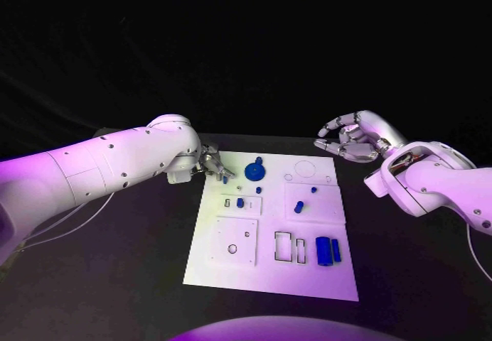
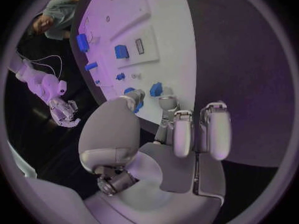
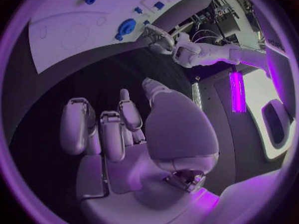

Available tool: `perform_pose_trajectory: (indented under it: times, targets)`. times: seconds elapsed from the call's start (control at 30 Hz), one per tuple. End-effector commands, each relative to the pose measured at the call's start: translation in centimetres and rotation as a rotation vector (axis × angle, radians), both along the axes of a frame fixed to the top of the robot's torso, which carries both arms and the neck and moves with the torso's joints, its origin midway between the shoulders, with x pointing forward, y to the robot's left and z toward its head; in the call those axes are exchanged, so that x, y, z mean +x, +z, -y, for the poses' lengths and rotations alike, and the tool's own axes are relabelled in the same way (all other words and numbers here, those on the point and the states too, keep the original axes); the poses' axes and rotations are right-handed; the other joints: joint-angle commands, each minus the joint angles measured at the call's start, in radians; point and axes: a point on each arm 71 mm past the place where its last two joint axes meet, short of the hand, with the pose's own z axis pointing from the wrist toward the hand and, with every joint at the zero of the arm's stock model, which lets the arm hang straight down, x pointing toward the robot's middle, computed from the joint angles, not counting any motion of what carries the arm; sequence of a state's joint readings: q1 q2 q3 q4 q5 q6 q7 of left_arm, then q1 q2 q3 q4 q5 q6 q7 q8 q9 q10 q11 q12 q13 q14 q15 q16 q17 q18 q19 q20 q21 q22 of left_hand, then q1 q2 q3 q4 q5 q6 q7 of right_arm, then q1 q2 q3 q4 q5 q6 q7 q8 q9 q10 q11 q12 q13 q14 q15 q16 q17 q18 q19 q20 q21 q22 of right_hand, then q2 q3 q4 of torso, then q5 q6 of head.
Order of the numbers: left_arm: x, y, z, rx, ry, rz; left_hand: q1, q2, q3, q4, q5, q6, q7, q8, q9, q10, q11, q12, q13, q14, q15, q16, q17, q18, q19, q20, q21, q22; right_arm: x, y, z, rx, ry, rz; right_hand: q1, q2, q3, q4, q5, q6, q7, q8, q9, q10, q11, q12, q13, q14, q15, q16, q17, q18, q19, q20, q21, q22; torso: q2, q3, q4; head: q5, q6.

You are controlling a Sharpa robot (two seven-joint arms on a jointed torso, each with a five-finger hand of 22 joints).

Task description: Assemble the parts on the task board

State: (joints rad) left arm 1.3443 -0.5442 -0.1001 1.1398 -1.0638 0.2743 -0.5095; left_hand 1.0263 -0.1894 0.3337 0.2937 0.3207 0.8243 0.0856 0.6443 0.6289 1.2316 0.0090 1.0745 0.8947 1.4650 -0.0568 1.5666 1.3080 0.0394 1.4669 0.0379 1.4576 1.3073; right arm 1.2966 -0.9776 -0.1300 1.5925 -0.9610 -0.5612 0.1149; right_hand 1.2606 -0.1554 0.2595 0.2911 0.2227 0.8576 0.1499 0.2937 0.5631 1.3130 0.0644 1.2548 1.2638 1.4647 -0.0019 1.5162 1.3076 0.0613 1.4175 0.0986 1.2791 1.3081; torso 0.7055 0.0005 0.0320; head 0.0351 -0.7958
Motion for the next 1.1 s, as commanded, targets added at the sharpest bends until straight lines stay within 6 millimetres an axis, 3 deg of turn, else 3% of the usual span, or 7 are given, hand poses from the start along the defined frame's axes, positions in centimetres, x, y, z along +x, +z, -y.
perform_pose_trajectory:
  times: [0.03, 0.2, 0.5, 0.77, 1.1]
  targets:
    - [-0.12, -0.06, 0.31, 0.006, -0.018, -0.011, 0.005, 0.01, -0.004, -0.002, -0.002, 0.007, -0.003, -0.004, -0.002, 0.008, -0.001, 0.007, 0.001, 0.106, 0.002, 0.004, 0.263, 0.005, 0.013, 0.005, 0.005, 0.059, -0.06, 0.01, -0.13, -0.007, 0.011, 0.007, -0.008, 0.0, -0.007, -0.001, 0.004, -0.001, -0.005, 0.005, 0.001, -0.004, -0.001, -0.003, -0.001, 0.075, -0.006, -0.007, 0.137, 0.007, -0.003, 0.0, -0.003, 0.081, -0.001, -0.0001, 0.0, -0.001, -0.002]
    - [-0.14, -0.07, 0.31, 0.005, -0.017, -0.012, 0.058, 0.039, 0.02, -0.008, 0.003, 0.019, -0.006, 0.0, -0.006, 0.013, -0.005, 0.016, 0.007, 0.106, -0.001, 0.004, 0.263, 0.004, 0.015, 0.003, 0.007, 0.064, -0.05, 0.0, -0.13, -0.007, 0.011, 0.007, -0.008, 0.001, -0.007, -0.001, 0.005, -0.001, -0.005, 0.005, 0.002, -0.004, -0.001, -0.003, 0.0, 0.075, -0.006, -0.007, 0.137, 0.007, -0.003, 0.0, -0.004, 0.081, -0.001, 0.0004, 0.0002, -0.001, -0.004]
    - [-0.08, -0.02, 0.24, -0.023, 0.004, -0.008, 0.224, 0.086, 0.134, -0.055, 0.004, 0.022, -0.02, 0.021, 0.0, 0.018, -0.018, 0.027, 0.011, 0.106, -0.013, 0.004, 0.263, 0.004, 0.015, -0.006, 0.009, 0.069, -0.02, -0.01, -0.15, -0.007, 0.012, 0.007, -0.007, 0.002, -0.006, -0.002, 0.006, -0.001, -0.006, 0.006, 0.002, -0.003, -0.001, -0.002, 0.0, 0.074, -0.006, -0.007, 0.137, 0.007, -0.003, 0.0, -0.004, 0.081, -0.001, 0.0008, 0.0003, -0.001, -0.006]
    - [-0.08, 0.01, 0.24, -0.08, 0.036, -0.019, 0.29, 0.087, 0.251, -0.112, -0.003, 0.001, -0.017, 0.049, 0.019, 0.024, -0.015, 0.03, 0.009, 0.106, -0.011, 0.004, 0.263, 0.003, 0.017, -0.006, 0.011, 0.074, -0.01, -0.01, -0.13, -0.008, 0.012, 0.007, -0.005, 0.003, -0.005, -0.003, 0.009, -0.001, -0.006, 0.006, 0.002, -0.003, -0.002, -0.001, 0.001, 0.075, -0.007, -0.007, 0.137, 0.007, -0.003, 0.0, -0.005, 0.081, -0.002, -0.0001, 0.0001, -0.001, -0.009]
    - [-0.91, 0.2, -0.54, -0.181, 0.085, -0.057, 0.279, 0.079, 0.311, -0.13, -0.007, -0.003, -0.014, 0.071, 0.033, 0.034, -0.014, 0.038, 0.014, 0.106, -0.008, 0.004, 0.263, 0.003, 0.016, -0.004, 0.01, 0.075, -0.01, -0.02, -0.06, -0.009, 0.012, 0.006, -0.005, 0.003, -0.005, -0.003, 0.01, -0.001, -0.006, 0.007, 0.002, -0.003, -0.002, -0.001, 0.001, 0.075, -0.007, -0.007, 0.137, 0.007, -0.004, 0.0, -0.006, 0.08, -0.002, -0.0001, 0.0007, -0.002, -0.007]
